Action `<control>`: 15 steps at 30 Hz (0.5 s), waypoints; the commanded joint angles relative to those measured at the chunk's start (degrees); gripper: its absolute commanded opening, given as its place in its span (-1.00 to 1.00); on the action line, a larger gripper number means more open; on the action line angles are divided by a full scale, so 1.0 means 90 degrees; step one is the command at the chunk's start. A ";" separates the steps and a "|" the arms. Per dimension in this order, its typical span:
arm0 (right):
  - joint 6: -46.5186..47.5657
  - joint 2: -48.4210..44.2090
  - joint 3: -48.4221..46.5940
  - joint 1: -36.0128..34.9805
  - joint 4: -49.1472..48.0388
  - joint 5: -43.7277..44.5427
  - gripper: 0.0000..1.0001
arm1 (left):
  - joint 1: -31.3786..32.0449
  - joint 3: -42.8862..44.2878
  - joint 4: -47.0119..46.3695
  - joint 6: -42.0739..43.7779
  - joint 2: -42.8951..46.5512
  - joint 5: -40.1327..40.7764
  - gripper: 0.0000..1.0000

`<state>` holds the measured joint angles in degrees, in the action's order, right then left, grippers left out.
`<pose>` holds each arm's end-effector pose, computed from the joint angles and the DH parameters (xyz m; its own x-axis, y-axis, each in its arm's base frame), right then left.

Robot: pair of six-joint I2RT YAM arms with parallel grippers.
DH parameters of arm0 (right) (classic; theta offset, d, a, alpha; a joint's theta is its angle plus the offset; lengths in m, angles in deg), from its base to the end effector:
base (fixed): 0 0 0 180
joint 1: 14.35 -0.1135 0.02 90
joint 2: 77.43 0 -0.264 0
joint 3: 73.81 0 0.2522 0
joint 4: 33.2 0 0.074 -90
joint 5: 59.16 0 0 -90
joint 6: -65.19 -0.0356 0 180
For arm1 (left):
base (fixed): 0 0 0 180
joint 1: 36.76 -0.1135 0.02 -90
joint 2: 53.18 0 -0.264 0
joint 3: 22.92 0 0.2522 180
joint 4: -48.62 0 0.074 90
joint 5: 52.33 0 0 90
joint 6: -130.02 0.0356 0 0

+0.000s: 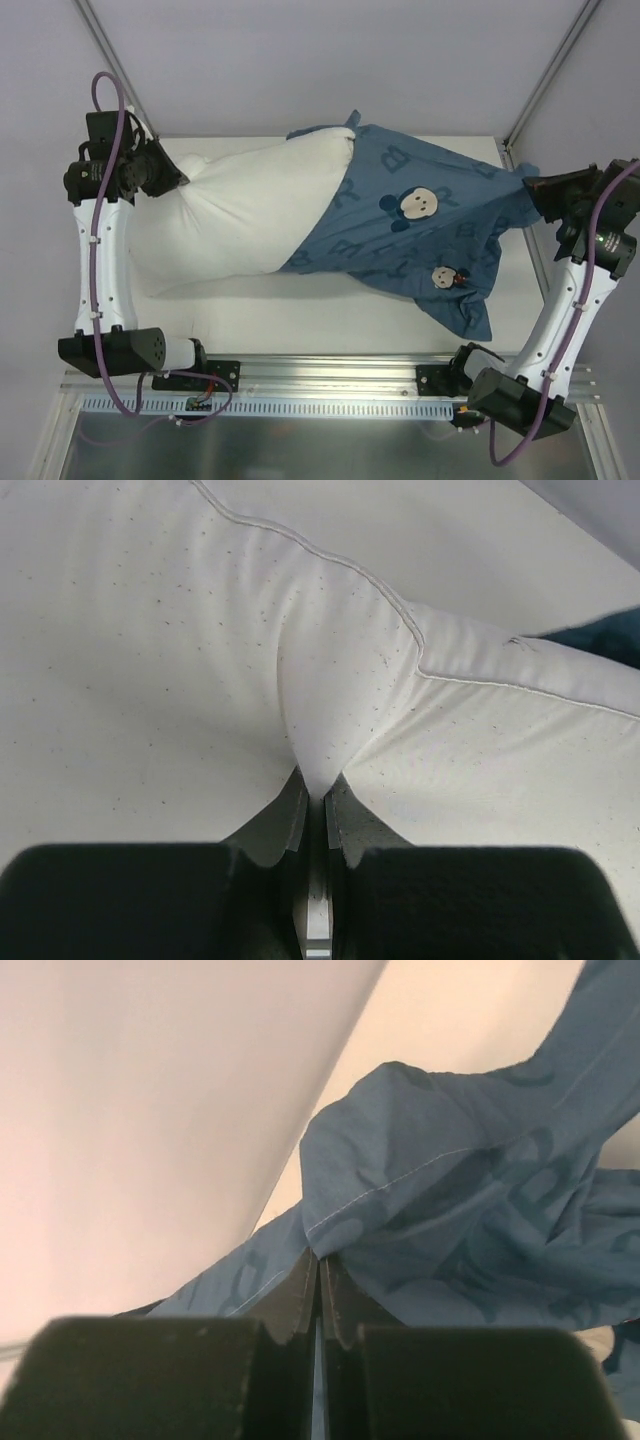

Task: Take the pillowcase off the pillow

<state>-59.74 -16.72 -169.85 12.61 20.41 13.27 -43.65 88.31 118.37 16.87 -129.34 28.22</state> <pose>0.1823 -0.0807 0.4557 -0.1280 0.6775 -0.7243 0.3050 0.7218 0.6213 0.2519 0.0245 0.4527 -0.5256 -0.4541 -0.7194 -0.2076 0.8885 -0.4092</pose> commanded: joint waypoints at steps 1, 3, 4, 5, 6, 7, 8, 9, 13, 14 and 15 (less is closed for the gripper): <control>0.0181 0.0149 0.0099 0.0686 -0.0268 0.0818 -0.99 | -0.0717 0.0468 -0.0147 0.0415 -0.0364 0.0211 -1.00; 0.0230 0.0324 0.0235 0.0686 -0.0288 0.0945 -0.99 | -0.0747 0.0576 -0.0156 0.0357 -0.0580 -0.0003 -1.00; 0.0239 0.0402 0.0284 0.0686 -0.0423 0.0897 -0.99 | -0.0747 0.0673 -0.0156 0.0327 -0.0832 -0.0082 -1.00; 0.0230 0.0587 0.0333 0.0667 -0.0463 0.0897 -0.99 | -0.0747 0.0722 -0.0156 0.0288 -0.0960 -0.0169 -1.00; 0.0288 0.0695 0.0353 0.0628 -0.0473 0.0935 -0.99 | -0.0709 0.0761 -0.0156 0.0240 -0.1078 -0.0257 -1.00; 0.0375 0.0812 0.0334 0.0492 -0.0512 0.1013 -0.99 | -0.0679 0.0849 -0.0156 0.0220 -0.1320 -0.0307 -1.00; 0.0657 0.1055 0.0305 0.0394 -0.0561 0.1014 -0.99 | -0.0611 0.0898 -0.0166 0.0229 -0.1439 -0.0297 -1.00; 0.0785 0.1193 0.0169 0.0132 -0.0445 0.1169 -0.99 | -0.0388 0.1014 -0.0156 0.0239 -0.1653 -0.0104 -1.00; 0.1371 0.1555 0.0031 -0.0514 -0.0239 0.1580 -0.98 | 0.0160 0.1289 -0.0156 0.0259 -0.2074 0.0424 -1.00; 0.1595 0.1594 0.0031 -0.0612 -0.0210 0.1629 -0.98 | 0.0219 0.1328 -0.0156 0.0249 -0.2152 0.0425 -1.00; 0.1732 0.1604 0.0021 -0.0806 -0.0161 0.1619 -0.99 | 0.0248 0.1415 -0.0156 0.0239 -0.2250 0.0387 -1.00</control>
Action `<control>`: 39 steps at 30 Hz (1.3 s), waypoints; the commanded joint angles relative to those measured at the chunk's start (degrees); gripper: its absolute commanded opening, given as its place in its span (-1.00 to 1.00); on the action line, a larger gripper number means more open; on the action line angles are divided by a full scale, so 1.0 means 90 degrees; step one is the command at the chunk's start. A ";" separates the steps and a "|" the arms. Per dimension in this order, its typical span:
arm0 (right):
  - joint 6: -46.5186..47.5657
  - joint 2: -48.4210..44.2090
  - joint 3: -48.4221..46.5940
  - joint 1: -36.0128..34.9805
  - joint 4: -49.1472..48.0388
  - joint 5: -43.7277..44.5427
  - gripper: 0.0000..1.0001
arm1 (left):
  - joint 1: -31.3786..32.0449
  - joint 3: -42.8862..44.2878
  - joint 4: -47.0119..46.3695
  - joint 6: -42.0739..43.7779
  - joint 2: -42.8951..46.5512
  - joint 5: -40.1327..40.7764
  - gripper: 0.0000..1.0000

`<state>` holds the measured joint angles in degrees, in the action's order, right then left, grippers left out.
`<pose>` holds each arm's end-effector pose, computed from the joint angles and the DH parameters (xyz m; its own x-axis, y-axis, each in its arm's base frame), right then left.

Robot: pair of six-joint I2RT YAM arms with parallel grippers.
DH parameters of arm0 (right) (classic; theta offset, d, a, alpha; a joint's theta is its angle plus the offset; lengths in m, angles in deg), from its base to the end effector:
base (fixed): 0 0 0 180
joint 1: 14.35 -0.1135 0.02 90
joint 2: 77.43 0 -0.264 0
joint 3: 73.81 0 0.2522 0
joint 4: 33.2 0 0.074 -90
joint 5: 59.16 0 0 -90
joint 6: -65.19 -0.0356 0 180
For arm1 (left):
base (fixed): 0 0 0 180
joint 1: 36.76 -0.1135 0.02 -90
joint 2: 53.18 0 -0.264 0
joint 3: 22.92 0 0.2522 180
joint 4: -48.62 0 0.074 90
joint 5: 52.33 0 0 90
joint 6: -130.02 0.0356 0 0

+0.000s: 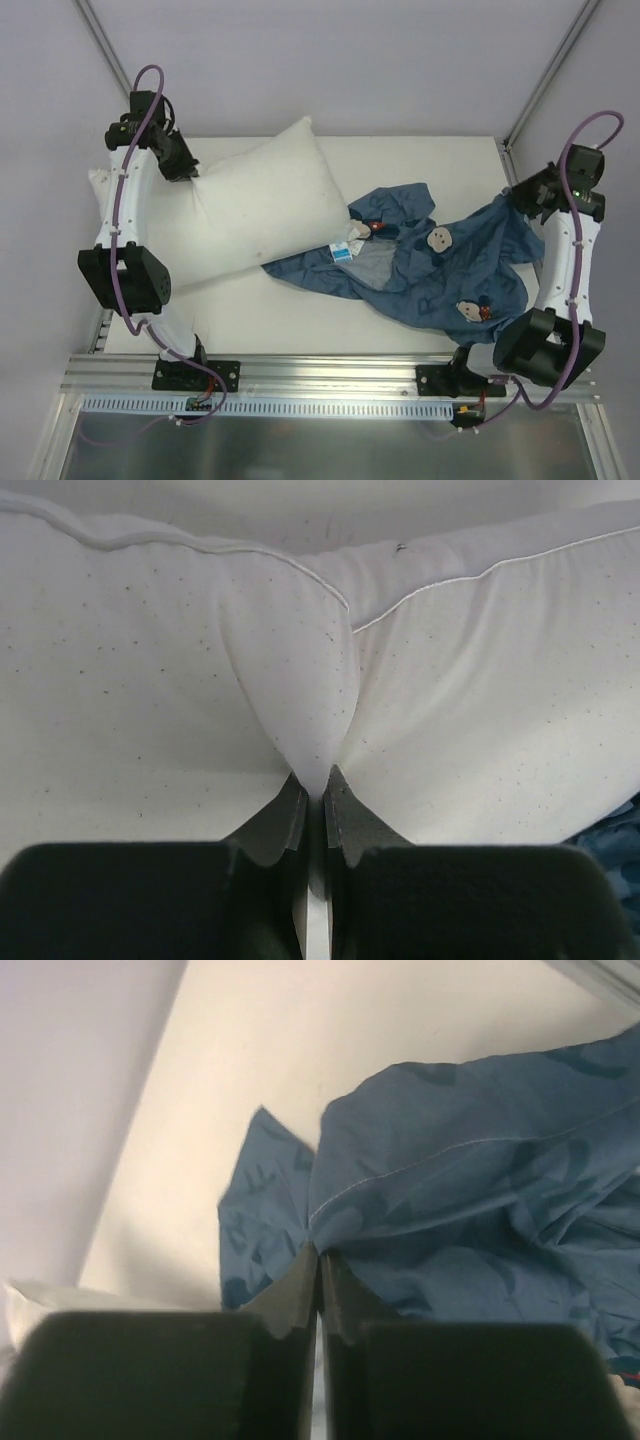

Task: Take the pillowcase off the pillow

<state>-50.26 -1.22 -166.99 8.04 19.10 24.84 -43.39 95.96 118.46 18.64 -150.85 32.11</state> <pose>0.2673 -0.1061 0.3802 -0.3539 0.6080 -0.7107 0.5006 0.7650 0.4052 0.3607 0.0384 0.3843 -0.6754 -0.4438 -0.5889 -0.3195 0.8959 -0.3086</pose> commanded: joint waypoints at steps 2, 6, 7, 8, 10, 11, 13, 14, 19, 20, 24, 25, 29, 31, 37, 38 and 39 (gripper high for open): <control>0.1261 0.0038 -0.0491 -0.0650 0.0382 0.0276 -0.44 | 0.0210 0.0653 -0.0156 0.0033 0.0061 -0.0241 -0.90; 0.2093 0.0118 -0.0776 -0.1412 0.1292 0.0724 0.93 | 0.0239 0.0576 -0.0156 0.0052 0.0090 -0.0583 0.27; 0.2212 0.0011 -0.0466 -0.1607 0.1322 0.0977 0.93 | 0.0307 0.0537 -0.0156 0.0091 0.0148 -0.0467 0.38; 0.2309 -0.0116 -0.0231 -0.2006 0.1265 0.1269 0.93 | 0.0385 0.0411 -0.0156 0.0120 0.0313 -0.0331 0.66; 0.2398 -0.0536 0.0470 -0.2485 0.1235 0.1564 0.93 | 0.0628 0.0158 -0.0166 0.0208 0.0509 0.0088 0.97; 0.2369 -0.0653 0.0707 -0.2710 0.1225 0.1739 0.93 | 0.0697 0.0069 -0.0156 0.0237 0.0713 0.0187 0.97; 0.2184 -0.0927 0.1214 -0.2975 0.1167 0.1722 0.93 | 0.0959 -0.0155 -0.0156 0.0248 0.0949 0.0276 0.97; 0.2126 -0.0986 0.1700 -0.3237 0.1021 0.1605 0.93 | 0.1087 -0.0389 -0.0156 0.0267 0.1172 0.0344 0.97; 0.1706 -0.0793 0.2709 -0.3787 0.0738 0.1390 0.93 | 0.2210 -0.1337 -0.0166 0.0238 0.1691 0.0881 0.97; 0.1666 -0.0704 0.2837 -0.3787 0.0524 0.1128 0.93 | 0.2656 -0.1638 -0.0156 0.0209 0.1721 0.1036 0.97; 0.1442 -0.0197 0.3179 -0.3972 0.0093 0.1232 0.93 | 0.3168 -0.2343 -0.0263 -0.0074 0.1517 0.1761 0.98; 0.1412 -0.0070 0.3238 -0.4011 -0.0053 0.1194 0.93 | 0.3188 -0.2586 -0.0389 -0.0191 0.1458 0.1761 0.97; 0.1120 0.0535 0.3540 -0.4002 -0.0639 0.0892 0.99 | 0.3178 -0.3086 -0.0888 -0.0280 0.1029 0.2044 0.70; 0.1061 0.0653 0.3628 -0.3982 -0.0902 0.0872 0.70 | 0.3169 -0.3154 -0.1073 -0.0231 0.0863 0.1986 0.24; 0.1256 0.0908 0.2869 -0.3456 -0.0612 0.0862 -0.98 | 0.3013 -0.2775 -0.1113 -0.0134 0.0169 0.1917 -1.00; 0.1275 0.0860 0.2451 -0.3349 -0.0514 0.0862 -0.99 | 0.2974 -0.2706 -0.1113 -0.0085 0.0139 0.1917 -1.00; 0.1314 0.0782 0.2215 -0.3241 -0.0407 0.0891 -0.99 | 0.2915 -0.2618 -0.1123 -0.0056 0.0110 0.1898 -1.00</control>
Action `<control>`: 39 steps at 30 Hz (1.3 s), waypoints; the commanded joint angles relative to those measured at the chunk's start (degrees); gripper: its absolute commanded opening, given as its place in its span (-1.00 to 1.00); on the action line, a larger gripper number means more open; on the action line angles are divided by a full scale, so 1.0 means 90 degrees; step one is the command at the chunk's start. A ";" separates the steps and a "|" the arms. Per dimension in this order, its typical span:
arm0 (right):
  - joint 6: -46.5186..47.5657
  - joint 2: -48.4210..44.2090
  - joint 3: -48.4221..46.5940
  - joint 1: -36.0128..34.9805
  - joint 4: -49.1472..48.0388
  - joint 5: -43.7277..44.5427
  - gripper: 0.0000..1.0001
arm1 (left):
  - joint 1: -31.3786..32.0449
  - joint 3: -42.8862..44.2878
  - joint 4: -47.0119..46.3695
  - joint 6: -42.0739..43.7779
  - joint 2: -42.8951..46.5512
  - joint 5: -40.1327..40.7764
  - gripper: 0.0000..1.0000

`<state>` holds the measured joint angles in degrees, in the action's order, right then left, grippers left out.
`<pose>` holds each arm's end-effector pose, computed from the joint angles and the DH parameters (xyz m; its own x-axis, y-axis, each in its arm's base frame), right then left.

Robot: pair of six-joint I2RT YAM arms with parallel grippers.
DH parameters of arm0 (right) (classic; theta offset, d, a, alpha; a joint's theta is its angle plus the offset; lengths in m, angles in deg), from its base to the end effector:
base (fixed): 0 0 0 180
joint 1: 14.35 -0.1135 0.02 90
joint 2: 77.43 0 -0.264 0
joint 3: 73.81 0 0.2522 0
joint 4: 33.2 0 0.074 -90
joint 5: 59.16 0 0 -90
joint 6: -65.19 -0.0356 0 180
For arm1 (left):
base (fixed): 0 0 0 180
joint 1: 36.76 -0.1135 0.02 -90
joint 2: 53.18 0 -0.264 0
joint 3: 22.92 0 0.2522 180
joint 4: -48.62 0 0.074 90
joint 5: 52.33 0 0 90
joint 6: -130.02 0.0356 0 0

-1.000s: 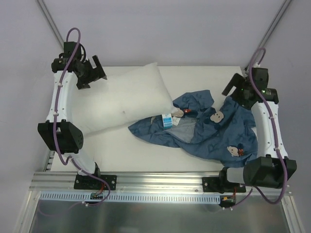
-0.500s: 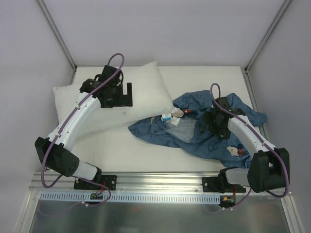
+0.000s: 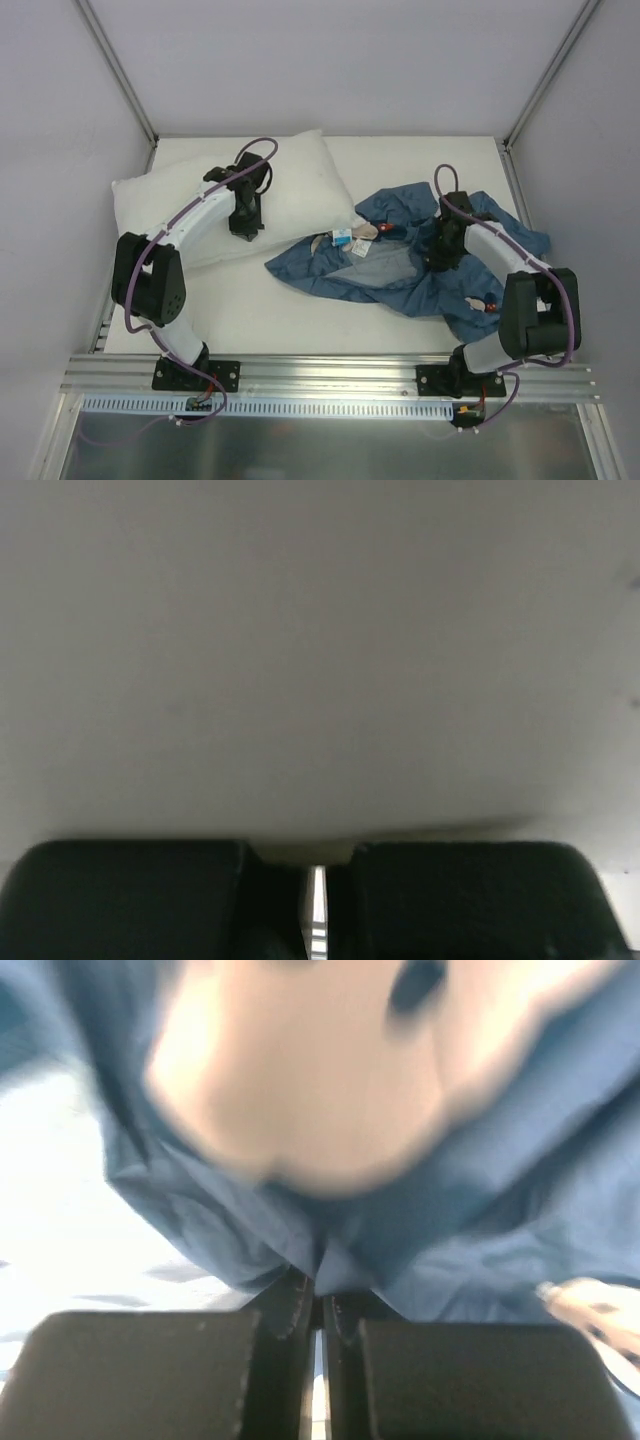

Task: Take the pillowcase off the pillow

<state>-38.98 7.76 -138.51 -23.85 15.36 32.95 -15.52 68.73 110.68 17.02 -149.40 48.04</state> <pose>0.2698 0.0438 0.1860 -0.9303 0.0924 -0.3551 0.0782 0.9955 0.0542 0.3223 -0.1184 0.2558 -0.9008 -0.0622 -0.4297 -0.0675 0.9977 -0.0029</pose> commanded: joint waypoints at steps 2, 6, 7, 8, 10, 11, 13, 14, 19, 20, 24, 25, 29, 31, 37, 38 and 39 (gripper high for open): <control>0.0120 -0.0499 -0.1824 0.0576 0.0350 0.0117 -0.99 | -0.0424 0.0690 -0.0268 0.0183 -0.0138 0.0020 -1.00; 0.0110 -0.0910 -0.3416 0.1015 0.0955 0.0283 -0.99 | -0.0972 0.1412 -0.0249 0.0329 -0.0402 -0.0458 -1.00; 0.0062 -0.0988 -0.3693 0.1026 0.0995 0.0264 -0.99 | -0.1021 0.1521 -0.0249 0.0378 -0.0450 -0.0469 -1.00; -0.0026 -0.1124 -0.3937 0.1181 0.0996 0.0225 -0.99 | -0.1070 0.1599 -0.0239 0.0427 -0.0528 -0.0440 -1.00; -0.0085 -0.1164 -0.4699 0.1319 0.1103 0.0312 -0.99 | -0.1168 0.1794 -0.0249 0.0486 -0.0616 -0.0177 -1.00; -0.0105 -0.1087 -0.4953 0.1358 0.1123 0.0361 -0.99 | -0.1294 0.1843 -0.0229 0.0515 -0.0656 -0.0137 -1.00; -0.0114 -0.0912 -0.5683 0.1465 0.1307 0.0390 -0.99 | -0.1441 0.2019 -0.0249 0.0515 -0.0792 -0.0253 -1.00; -0.0163 -0.0669 -0.5920 0.1504 0.1395 0.0420 -0.99 | -0.1509 0.2087 -0.0229 0.0544 -0.0870 -0.0312 -1.00; -0.0241 -0.0267 -0.6177 0.1573 0.1416 0.0966 -0.99 | -0.1764 0.2459 -0.0132 0.0603 -0.1300 -0.0439 -1.00; -0.0203 -0.0092 -0.6128 0.1573 0.1416 0.1025 -0.99 | -0.1773 0.2488 -0.0122 0.0603 -0.1330 -0.0439 -1.00; -0.0105 0.0144 -0.5514 0.1602 0.1280 0.0764 -0.79 | -0.1773 0.2362 -0.0073 0.0525 -0.1155 -0.0683 -1.00; -0.0056 0.0183 -0.5193 0.1592 0.1173 0.0607 -0.47 | -0.1773 0.2323 -0.0083 0.0515 -0.1096 -0.0887 -1.00; 0.0236 0.0777 -0.5394 0.1602 0.1628 -0.0009 0.91 | -0.1773 0.2206 -0.0073 0.0505 -0.0647 -0.1376 0.47; 0.0305 0.0964 -0.5541 0.1602 0.1874 0.0000 0.99 | -0.1764 0.2147 -0.0073 0.0466 -0.0218 -0.1464 0.97; 0.0432 -0.0146 -0.4986 0.1534 0.1572 0.0351 0.93 | -0.1666 0.1825 -0.0063 0.0437 0.1178 -0.1660 0.97; 0.0471 -0.0313 -0.4878 0.1485 0.1553 0.0381 0.93 | -0.1589 0.1660 -0.0073 0.0427 0.1354 -0.1689 0.97; 0.0500 -0.0499 -0.4645 0.1446 0.1543 0.0487 0.93 | -0.1540 0.1562 -0.0083 0.0398 0.1723 -0.1718 0.97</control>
<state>-36.40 11.19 -182.14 -10.01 29.66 35.18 -30.30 84.86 110.46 20.28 -141.03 34.65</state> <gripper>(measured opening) 0.967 0.986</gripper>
